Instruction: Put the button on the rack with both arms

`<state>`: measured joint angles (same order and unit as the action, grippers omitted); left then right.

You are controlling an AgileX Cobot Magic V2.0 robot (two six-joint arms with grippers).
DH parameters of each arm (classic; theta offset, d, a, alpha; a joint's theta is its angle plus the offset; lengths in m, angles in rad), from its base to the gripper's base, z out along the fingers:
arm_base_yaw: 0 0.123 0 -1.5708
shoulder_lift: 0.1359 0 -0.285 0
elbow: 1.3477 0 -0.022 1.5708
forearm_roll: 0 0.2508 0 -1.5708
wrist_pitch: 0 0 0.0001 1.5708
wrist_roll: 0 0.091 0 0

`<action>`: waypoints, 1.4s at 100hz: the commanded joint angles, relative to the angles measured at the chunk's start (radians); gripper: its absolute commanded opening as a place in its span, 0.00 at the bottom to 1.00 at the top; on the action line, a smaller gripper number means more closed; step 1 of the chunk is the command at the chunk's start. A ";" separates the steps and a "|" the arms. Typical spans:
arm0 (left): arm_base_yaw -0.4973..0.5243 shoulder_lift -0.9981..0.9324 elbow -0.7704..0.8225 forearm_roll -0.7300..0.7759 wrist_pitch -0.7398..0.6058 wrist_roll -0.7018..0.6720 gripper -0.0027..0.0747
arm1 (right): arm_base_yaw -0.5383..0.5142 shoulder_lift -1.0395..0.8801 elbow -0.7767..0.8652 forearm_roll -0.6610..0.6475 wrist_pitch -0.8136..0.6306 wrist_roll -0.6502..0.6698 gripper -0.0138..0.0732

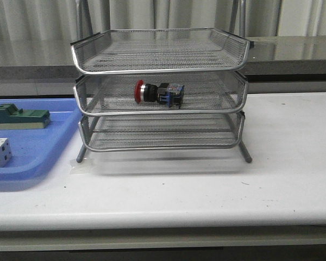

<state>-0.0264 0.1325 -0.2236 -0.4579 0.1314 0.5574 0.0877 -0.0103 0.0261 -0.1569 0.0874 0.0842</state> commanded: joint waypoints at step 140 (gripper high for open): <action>0.002 0.009 -0.011 0.391 -0.079 -0.432 0.01 | 0.000 -0.012 0.002 0.000 -0.087 -0.011 0.09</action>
<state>-0.0264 0.1325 -0.2118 -0.1853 0.1314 0.2686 0.0877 -0.0103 0.0261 -0.1533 0.0852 0.0842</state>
